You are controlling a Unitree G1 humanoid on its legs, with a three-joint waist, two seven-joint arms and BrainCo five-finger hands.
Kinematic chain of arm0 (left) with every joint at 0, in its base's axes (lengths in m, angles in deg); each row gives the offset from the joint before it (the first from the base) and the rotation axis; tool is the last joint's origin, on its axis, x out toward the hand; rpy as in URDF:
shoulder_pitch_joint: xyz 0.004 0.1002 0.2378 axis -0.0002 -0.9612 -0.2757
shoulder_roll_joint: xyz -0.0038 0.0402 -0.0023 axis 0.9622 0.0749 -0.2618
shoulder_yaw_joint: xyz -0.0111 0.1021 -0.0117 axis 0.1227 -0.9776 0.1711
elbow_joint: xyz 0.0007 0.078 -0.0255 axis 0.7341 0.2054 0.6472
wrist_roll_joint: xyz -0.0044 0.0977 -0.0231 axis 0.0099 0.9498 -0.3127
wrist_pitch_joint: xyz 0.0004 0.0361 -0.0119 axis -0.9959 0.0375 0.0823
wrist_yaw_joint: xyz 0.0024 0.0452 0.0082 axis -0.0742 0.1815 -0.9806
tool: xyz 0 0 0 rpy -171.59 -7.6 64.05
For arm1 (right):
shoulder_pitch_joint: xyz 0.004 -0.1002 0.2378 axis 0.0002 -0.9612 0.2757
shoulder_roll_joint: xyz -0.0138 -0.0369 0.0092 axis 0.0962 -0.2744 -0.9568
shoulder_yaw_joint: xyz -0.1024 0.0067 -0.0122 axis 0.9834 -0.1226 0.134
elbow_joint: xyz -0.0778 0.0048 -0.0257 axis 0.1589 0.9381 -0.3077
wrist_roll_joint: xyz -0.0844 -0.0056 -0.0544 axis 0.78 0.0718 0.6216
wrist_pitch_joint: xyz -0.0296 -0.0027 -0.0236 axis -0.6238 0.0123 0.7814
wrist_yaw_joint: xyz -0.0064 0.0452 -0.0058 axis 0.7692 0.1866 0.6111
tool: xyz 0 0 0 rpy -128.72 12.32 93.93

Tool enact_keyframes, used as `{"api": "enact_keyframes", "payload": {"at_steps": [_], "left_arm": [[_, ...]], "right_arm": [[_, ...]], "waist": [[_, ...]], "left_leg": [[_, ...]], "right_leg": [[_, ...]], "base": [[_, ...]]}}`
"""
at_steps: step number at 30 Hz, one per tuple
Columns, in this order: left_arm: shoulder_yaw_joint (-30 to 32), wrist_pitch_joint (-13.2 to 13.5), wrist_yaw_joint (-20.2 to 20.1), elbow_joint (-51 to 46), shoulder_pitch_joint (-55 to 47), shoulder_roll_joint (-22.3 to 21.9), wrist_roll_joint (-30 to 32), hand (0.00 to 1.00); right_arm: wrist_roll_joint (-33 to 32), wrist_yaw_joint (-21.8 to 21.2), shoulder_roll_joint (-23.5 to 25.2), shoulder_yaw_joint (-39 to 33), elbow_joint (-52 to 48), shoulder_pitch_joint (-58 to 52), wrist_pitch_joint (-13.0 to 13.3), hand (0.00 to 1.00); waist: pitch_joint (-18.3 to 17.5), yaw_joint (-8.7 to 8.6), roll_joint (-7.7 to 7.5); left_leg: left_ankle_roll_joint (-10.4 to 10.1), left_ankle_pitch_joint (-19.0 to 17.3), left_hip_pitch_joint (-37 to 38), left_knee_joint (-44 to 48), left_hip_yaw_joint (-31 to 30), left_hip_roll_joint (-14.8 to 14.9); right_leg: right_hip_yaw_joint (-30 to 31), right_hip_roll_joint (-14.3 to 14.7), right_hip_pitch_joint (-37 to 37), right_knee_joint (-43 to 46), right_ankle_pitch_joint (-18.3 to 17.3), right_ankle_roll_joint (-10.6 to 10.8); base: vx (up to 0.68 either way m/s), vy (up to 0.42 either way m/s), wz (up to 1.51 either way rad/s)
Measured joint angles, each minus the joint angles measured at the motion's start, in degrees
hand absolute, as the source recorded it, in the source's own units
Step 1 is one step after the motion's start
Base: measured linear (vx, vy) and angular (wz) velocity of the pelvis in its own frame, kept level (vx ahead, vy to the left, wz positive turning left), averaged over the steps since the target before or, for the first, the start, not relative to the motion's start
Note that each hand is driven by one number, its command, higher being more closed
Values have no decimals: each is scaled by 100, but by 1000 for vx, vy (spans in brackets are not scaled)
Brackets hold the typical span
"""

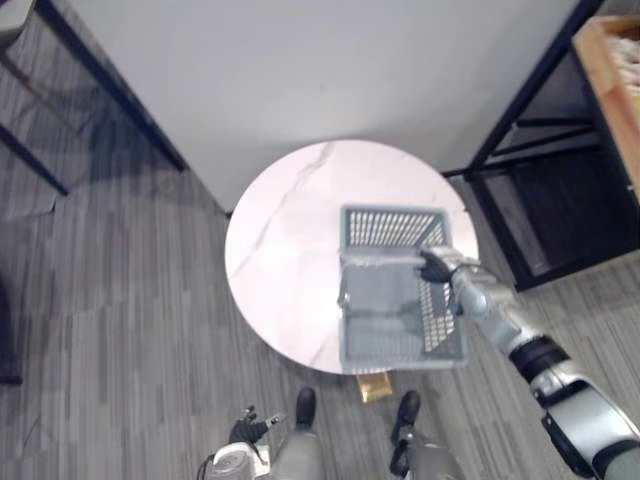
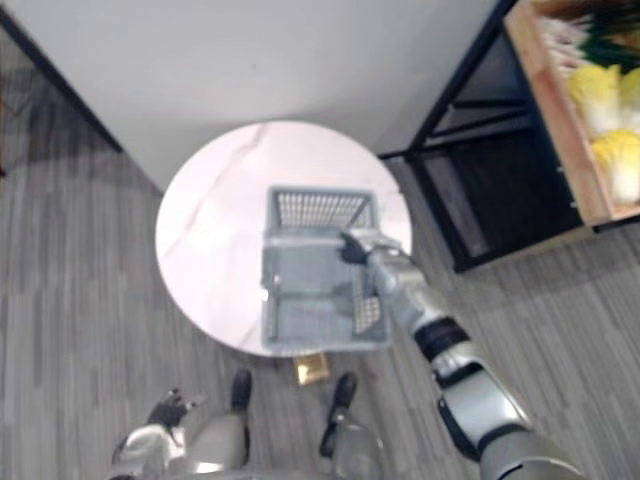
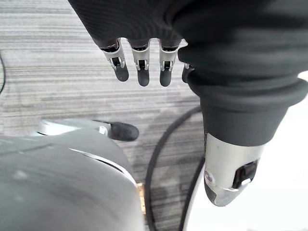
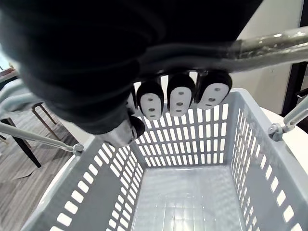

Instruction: Pick vegetable in the basket

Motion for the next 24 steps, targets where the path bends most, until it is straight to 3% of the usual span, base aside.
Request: {"api": "enact_keyframes", "payload": {"at_steps": [4, 11, 20, 24], "left_arm": [[112, -1, -68, 8, -225, 12, 161, 0], [104, -1, -90, 180, -439, 15, 432, 0], [-214, 2, -148, 220, -723, 0, 632, 0], [-434, 7, -154, 225, -807, -20, 646, 0]], "right_arm": [[-282, -95, -231, -3, -922, -878, 169, 100], [-438, -227, -1067, -205, -1786, -1878, 456, 100], [-356, -177, -1485, -1278, -1763, -3006, 616, 100], [112, 146, -1505, -1787, -1490, -3615, 707, 100]], "waist": [[-294, -274, -64], [-662, -507, 21], [-890, -750, 254], [-1020, -841, 377]], "left_leg": [[12, -151, 204, 80, 292, 31], [10, -257, 421, 106, 654, 67], [-20, -523, 763, 253, 1043, 118], [-28, -642, 935, 280, 1273, 109]], "right_leg": [[328, 62, 68, -49, 40, 62], [696, 148, 102, -110, 62, 96], [1039, 236, 286, -112, 63, 97], [1255, 268, 334, -109, 62, 101]], "base": [[-32, -8, -36], [-5, -13, -29], [34, 2, -22], [31, 20, -26]]}}
